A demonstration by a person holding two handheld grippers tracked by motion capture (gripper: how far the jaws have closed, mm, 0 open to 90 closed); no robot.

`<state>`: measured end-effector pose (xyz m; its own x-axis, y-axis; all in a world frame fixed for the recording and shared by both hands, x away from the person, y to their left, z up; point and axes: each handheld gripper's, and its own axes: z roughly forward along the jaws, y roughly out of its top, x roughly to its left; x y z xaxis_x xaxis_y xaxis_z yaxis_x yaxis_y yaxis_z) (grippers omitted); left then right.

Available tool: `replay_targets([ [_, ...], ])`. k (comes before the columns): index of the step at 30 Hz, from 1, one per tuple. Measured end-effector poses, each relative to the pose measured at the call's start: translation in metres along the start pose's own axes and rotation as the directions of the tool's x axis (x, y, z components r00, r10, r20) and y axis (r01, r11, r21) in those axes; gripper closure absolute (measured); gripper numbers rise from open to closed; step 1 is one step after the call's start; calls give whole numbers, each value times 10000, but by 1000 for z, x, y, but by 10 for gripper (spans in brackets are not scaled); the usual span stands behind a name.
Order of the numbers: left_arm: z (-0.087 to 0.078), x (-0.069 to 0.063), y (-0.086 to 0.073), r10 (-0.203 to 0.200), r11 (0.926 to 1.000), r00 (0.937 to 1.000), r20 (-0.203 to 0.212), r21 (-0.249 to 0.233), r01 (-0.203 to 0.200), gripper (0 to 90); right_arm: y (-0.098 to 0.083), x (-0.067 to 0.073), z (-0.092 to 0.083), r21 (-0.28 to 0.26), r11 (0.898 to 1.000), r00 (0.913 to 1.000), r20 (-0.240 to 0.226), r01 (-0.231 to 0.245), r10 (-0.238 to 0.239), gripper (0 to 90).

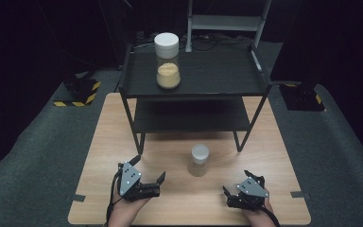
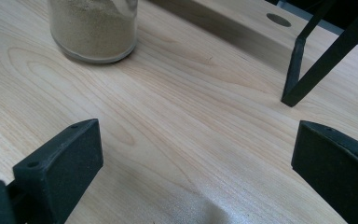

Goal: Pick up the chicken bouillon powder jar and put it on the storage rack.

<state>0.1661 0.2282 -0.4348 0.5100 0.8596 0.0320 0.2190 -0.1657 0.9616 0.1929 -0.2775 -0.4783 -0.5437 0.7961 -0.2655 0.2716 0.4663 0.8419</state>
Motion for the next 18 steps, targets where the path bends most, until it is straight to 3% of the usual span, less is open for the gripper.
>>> replay_targets([
  [10,13,0,-27,39,9943,10000,26,1067,-41,3,0,2,0,-18,10000,10000,65,20,-19,10],
  [15,19,0,-32,102,9853,9999,72,1702,-113,3,0,1,0,-8,10000,10000,85,-17,17,10],
  [18,25,-3,-33,281,9747,9996,-42,2219,-265,3,0,1,0,16,10000,10000,72,-12,12,10],
])
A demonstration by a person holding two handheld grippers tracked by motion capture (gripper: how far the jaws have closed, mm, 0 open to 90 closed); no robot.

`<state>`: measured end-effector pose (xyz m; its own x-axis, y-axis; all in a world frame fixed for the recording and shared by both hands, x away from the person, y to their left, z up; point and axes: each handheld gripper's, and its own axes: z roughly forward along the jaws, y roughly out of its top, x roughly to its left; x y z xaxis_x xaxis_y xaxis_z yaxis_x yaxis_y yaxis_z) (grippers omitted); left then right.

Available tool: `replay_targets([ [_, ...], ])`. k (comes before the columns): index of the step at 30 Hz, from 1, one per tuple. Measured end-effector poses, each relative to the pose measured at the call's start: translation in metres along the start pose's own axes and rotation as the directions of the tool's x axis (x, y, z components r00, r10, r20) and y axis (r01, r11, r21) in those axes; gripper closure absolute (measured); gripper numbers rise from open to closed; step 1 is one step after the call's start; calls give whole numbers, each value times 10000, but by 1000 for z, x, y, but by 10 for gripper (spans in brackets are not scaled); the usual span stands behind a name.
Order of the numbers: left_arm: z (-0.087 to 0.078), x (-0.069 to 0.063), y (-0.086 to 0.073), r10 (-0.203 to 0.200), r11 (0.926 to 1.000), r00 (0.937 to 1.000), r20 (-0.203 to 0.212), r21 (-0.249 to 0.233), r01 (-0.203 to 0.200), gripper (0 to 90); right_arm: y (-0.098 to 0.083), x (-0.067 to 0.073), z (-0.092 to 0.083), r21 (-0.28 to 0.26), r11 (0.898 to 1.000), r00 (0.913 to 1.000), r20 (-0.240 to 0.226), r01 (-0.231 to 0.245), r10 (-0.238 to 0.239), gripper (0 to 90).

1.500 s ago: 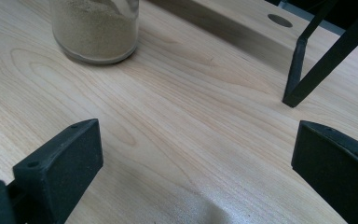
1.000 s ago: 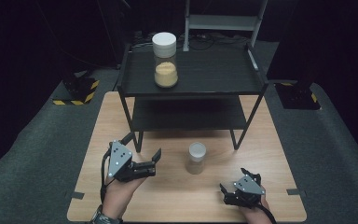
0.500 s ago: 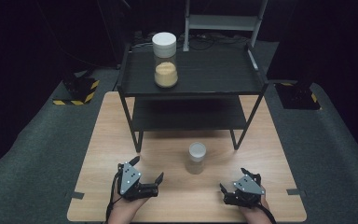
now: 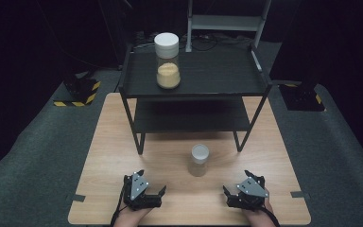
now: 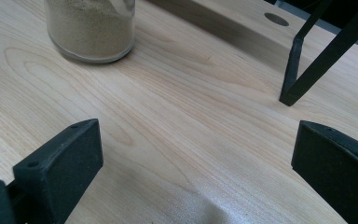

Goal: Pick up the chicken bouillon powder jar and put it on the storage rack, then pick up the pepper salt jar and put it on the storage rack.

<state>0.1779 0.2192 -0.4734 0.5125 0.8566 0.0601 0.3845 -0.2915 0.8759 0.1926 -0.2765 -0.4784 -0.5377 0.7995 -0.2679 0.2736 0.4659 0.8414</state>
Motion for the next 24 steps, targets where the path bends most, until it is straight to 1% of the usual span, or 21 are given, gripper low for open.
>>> replay_targets([
  [3,3,-1,1,51,9995,10000,-21,327,-50,3,1,-1,0,29,10000,10000,-49,-2,2,10],
  [6,4,-5,2,301,9987,9995,-128,425,-296,3,0,0,0,-8,10000,10000,-16,1,-1,10],
  [9,6,-11,6,646,9957,9973,-337,681,-622,3,-1,1,0,-33,10000,10000,71,-21,22,10],
  [14,6,-14,7,883,9934,9954,-371,761,-853,7,-2,1,-1,-97,9997,9997,132,-208,209,10],
  [19,6,-16,7,1120,9911,9931,-355,767,-1090,7,-9,-1,-4,-448,9982,9991,111,-400,406,10],
  [21,7,-16,7,1125,9909,9930,-348,783,-1095,7,-10,-2,-5,-499,9975,9987,84,-499,503,9],
  [24,7,-14,8,1067,9912,9939,-280,815,-1041,7,-9,-3,-4,-471,9976,9987,58,-498,502,9],
])
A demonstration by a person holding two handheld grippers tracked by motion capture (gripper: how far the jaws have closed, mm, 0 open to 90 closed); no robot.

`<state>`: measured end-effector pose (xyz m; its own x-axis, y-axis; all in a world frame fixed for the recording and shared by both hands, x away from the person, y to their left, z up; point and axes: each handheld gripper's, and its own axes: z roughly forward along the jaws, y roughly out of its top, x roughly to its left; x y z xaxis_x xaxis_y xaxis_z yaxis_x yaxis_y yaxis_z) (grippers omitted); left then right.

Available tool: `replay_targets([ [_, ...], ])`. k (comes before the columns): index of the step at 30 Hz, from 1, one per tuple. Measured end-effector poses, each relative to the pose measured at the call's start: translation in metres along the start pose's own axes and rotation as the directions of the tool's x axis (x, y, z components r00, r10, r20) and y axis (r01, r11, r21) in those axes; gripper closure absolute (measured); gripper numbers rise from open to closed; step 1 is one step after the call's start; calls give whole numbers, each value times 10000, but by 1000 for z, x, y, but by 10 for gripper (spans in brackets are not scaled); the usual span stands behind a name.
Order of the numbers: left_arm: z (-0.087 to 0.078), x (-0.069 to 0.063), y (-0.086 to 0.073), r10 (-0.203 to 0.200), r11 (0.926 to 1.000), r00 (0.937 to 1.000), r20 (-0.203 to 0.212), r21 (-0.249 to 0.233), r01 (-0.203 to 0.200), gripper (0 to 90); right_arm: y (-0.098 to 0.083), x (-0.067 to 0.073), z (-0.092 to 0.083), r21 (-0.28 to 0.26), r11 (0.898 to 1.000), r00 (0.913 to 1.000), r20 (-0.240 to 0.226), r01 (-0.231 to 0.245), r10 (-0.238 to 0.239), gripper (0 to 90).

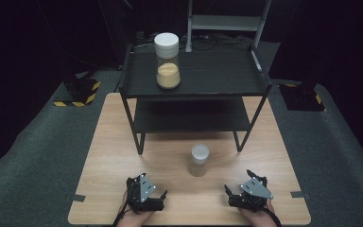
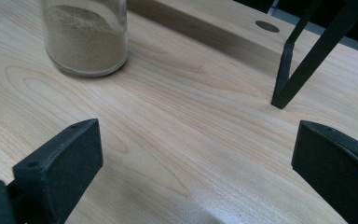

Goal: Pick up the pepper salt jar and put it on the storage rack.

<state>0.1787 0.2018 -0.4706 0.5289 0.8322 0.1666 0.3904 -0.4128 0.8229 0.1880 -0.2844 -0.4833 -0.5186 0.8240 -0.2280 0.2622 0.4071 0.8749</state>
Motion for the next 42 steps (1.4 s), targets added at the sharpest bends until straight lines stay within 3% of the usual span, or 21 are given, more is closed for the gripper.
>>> replay_targets([
  [11,-3,-1,-4,213,9996,9997,69,-176,-212,4,-4,0,-3,-220,9997,9999,28,-117,118,5],
  [14,-3,2,-5,41,9998,9999,126,-209,-38,4,-3,0,-3,-241,9997,9999,-73,-85,83,5],
  [20,-3,3,-4,-6,9999,9999,173,-173,9,5,2,1,-9,-663,9978,9999,-139,53,-62,5],
  [42,-1,3,-1,192,9998,9996,228,-12,-192,6,15,-2,-22,-1804,9829,9988,-391,-369,304,5],
])
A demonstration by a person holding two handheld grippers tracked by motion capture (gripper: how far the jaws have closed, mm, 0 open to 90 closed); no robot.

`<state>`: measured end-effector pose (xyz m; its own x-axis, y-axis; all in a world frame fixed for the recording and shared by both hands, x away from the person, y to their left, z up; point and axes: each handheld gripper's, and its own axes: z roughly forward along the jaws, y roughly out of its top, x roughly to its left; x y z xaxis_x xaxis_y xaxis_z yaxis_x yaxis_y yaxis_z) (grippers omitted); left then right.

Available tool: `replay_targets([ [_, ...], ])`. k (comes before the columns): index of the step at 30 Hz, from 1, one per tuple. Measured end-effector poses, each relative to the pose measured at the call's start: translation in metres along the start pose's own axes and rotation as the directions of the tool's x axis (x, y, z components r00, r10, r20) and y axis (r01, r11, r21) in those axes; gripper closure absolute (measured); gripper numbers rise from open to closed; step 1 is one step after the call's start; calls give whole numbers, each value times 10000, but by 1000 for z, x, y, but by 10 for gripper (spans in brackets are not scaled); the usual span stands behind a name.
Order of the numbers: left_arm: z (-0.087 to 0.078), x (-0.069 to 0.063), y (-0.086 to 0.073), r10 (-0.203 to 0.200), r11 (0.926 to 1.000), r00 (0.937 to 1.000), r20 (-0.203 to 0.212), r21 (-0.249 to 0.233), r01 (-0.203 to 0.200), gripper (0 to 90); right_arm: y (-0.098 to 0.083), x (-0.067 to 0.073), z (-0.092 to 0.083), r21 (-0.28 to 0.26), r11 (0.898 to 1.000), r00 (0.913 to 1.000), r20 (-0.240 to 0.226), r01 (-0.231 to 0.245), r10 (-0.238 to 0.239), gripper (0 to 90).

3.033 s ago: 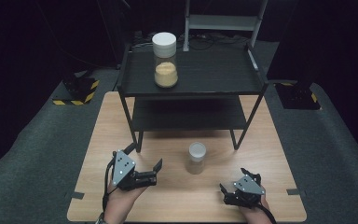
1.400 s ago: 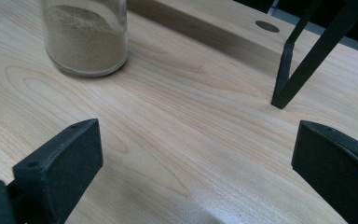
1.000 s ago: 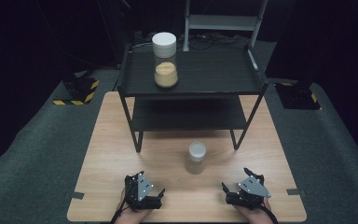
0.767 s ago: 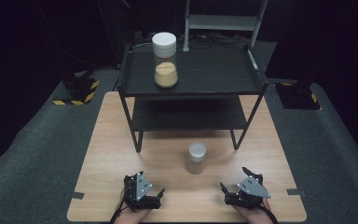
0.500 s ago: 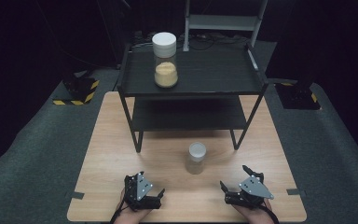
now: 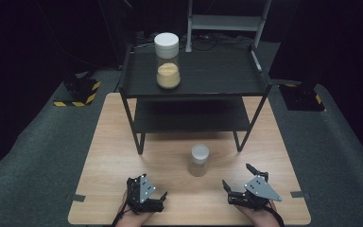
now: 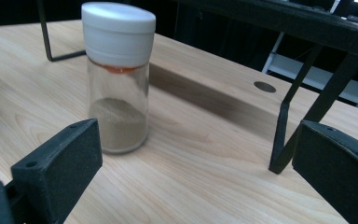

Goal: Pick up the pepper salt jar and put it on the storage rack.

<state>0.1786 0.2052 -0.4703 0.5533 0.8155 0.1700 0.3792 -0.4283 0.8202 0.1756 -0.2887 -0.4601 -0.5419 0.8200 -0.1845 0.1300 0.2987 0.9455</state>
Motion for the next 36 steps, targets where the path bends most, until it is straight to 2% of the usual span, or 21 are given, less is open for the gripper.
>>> replay_targets([
  [13,0,-2,1,163,9999,9999,-17,33,-163,7,12,1,10,-277,9995,9992,-377,-130,120,5],
  [18,1,-2,1,169,9998,9999,-26,56,-169,8,14,3,17,-335,9990,9980,-559,-299,280,5],
  [23,1,-4,2,389,9992,9992,0,98,-389,9,15,7,25,-256,9992,9975,-640,-317,300,5],
  [32,1,-6,1,389,9992,9992,-102,57,-389,9,20,13,39,-343,9985,9955,-859,-435,404,5],
  [36,1,-6,2,391,9992,9992,-72,82,-390,9,22,15,46,-341,9988,9947,-977,-343,308,0],
])
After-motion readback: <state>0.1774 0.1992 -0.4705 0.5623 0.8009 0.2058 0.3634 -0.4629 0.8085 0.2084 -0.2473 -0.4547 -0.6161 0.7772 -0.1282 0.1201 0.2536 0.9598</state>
